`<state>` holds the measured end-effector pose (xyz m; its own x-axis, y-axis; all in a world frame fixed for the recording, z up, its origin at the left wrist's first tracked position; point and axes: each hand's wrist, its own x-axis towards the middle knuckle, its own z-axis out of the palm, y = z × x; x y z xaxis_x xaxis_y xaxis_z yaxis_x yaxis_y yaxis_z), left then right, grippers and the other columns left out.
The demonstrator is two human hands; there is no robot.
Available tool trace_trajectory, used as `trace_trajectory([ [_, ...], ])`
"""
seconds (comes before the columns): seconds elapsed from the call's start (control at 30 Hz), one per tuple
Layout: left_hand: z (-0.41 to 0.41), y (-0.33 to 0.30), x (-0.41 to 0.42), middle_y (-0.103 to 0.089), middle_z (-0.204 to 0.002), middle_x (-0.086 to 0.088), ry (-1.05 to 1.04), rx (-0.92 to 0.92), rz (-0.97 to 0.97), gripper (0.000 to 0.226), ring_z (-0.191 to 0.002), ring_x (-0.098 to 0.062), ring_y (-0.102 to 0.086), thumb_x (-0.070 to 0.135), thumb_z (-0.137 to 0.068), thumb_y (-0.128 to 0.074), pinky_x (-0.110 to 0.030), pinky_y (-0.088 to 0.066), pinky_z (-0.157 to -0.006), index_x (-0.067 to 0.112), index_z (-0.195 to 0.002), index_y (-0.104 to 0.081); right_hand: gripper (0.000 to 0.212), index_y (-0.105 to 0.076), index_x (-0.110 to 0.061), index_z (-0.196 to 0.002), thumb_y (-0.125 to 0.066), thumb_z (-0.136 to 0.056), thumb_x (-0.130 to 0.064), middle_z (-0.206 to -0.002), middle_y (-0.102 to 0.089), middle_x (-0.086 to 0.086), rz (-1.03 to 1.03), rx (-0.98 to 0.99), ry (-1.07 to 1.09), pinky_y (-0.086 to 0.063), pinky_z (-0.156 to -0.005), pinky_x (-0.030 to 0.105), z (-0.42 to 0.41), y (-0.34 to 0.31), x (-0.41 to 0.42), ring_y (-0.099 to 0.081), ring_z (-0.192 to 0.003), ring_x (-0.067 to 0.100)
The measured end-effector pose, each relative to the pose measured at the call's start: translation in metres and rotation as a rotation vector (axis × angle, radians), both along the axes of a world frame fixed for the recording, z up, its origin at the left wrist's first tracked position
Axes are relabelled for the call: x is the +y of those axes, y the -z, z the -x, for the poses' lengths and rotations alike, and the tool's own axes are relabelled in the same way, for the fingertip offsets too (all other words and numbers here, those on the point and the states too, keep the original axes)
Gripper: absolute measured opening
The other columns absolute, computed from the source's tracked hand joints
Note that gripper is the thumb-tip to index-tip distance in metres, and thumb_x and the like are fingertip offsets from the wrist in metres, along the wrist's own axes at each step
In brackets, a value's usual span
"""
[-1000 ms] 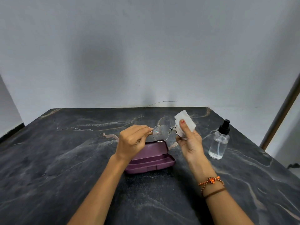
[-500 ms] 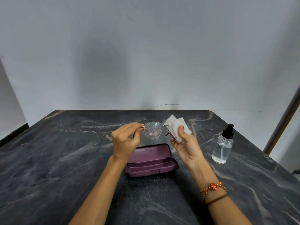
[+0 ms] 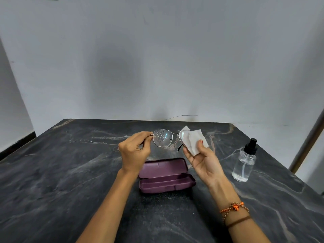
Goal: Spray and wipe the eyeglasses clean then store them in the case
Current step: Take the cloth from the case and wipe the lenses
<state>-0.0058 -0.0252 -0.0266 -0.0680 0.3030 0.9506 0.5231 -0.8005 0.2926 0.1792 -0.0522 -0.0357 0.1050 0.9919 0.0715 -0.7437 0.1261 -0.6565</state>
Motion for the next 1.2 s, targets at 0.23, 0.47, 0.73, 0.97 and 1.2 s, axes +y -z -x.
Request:
trace_trajectory([
  [0.23,0.0,0.0,0.0,-0.07,-0.062,-0.015,-0.01,-0.034,-0.003,0.007,-0.059,-0.011,-0.062,-0.011,-0.064,-0.07,-0.019,-0.052,-0.057,-0.009,-0.071,-0.071,0.02,-0.058,-0.005,-0.1,-0.039,-0.094,-0.01,-0.085,-0.076,0.005,-0.008,-0.038,-0.088,-0.06,-0.066,0.031,-0.007,-0.001,-0.001,-0.072,-0.08,0.017],
  [0.47,0.001,-0.001,0.0,-0.07,-0.062,-0.015,-0.02,-0.057,0.006,0.007,-0.057,-0.008,-0.06,-0.009,-0.065,-0.069,-0.005,-0.047,-0.062,-0.01,-0.072,-0.07,0.022,-0.057,-0.003,-0.102,-0.037,-0.094,-0.009,-0.09,-0.075,0.01,0.012,-0.098,-0.165,-0.059,-0.072,0.035,-0.015,-0.004,-0.005,-0.071,-0.084,0.022],
  [0.73,-0.001,0.005,0.003,-0.07,-0.062,-0.012,-0.028,-0.03,-0.027,0.007,-0.057,-0.005,-0.061,-0.006,-0.064,-0.07,-0.01,-0.05,-0.061,-0.007,-0.071,-0.072,0.029,-0.059,-0.001,-0.101,-0.052,-0.076,-0.014,-0.091,-0.075,0.01,0.038,-0.17,-0.247,-0.06,-0.067,0.032,-0.007,0.001,-0.004,-0.071,-0.085,0.021],
  [0.97,-0.009,0.004,0.0,-0.071,-0.064,-0.013,-0.009,0.009,-0.051,0.004,-0.06,-0.015,-0.066,-0.007,-0.064,-0.071,-0.017,-0.052,-0.063,-0.007,-0.068,-0.071,0.024,-0.059,-0.004,-0.103,-0.044,-0.087,-0.014,-0.091,-0.075,0.006,-0.021,-0.091,-0.204,-0.059,-0.072,0.031,0.015,-0.001,-0.006,-0.071,-0.085,0.017],
  [1.2,-0.02,0.008,-0.004,-0.071,-0.064,-0.013,0.012,0.104,-0.082,0.007,-0.059,-0.02,-0.069,-0.008,-0.06,-0.074,-0.023,-0.053,-0.06,-0.006,-0.066,-0.072,0.021,-0.059,-0.007,-0.101,-0.042,-0.09,-0.014,-0.087,-0.075,0.005,-0.028,-0.04,-0.169,-0.059,-0.07,0.028,0.025,-0.002,-0.01,-0.071,-0.08,0.017],
])
